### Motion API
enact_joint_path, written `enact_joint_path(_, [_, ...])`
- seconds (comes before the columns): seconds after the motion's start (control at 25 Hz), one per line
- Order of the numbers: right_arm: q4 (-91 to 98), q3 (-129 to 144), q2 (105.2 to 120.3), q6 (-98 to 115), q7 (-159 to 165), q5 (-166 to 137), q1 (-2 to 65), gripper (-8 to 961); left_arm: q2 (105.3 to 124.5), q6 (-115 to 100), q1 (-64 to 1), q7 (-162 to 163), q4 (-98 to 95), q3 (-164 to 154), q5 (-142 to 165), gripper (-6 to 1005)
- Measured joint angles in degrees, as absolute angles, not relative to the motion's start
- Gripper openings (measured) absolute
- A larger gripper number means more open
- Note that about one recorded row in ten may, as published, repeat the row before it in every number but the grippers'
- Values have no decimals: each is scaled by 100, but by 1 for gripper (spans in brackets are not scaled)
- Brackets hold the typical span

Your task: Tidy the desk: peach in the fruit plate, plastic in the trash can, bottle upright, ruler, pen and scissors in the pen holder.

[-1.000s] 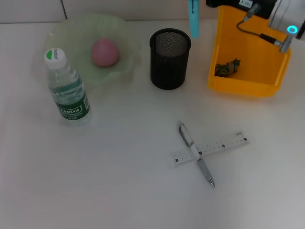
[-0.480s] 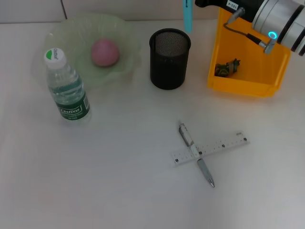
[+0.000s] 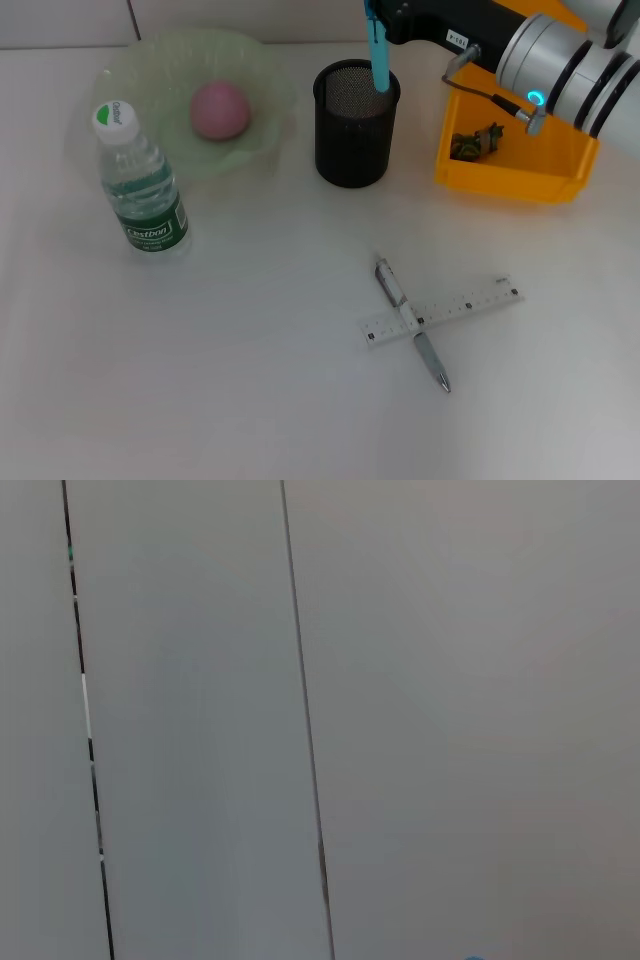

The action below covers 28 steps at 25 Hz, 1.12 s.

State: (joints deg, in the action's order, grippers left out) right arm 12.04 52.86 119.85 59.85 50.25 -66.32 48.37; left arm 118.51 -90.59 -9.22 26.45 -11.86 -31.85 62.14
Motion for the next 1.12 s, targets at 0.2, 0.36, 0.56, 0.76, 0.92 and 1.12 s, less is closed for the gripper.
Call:
enact_joint_path(0.2, [1116,5296,11993,5890,4995,-6629,4837,91,11856,-9083,-948,2646,-1186,-3223,6214,579])
enact_joint_path(0.36, [1097,5299,11993,5956,4992,-6653,4769,92,11856,-9114,-947,2646,-1186,-3239,6215,580])
enact_joint_path(0.56, [1119,5299,11990,6224,5070,-6651,4574,193,11853,-9142,-932,2642,-1213,-3507,6222,582])
enact_joint_path(0.76, [1637,5266,11951,6857,5585,-6644,4149,295,11848,-9121,-925,2639,-1200,-3584,6223,583])
enact_joint_path(0.92, [3351,5503,11919,7181,7408,-7055,3490,459,11835,-9134,-850,2734,-1218,-3580,6221,585])
enact_joint_path(1.12, [6529,5664,11839,7693,10698,-9526,3171,752,11856,-9025,-782,2784,-1158,-3481,6176,747])
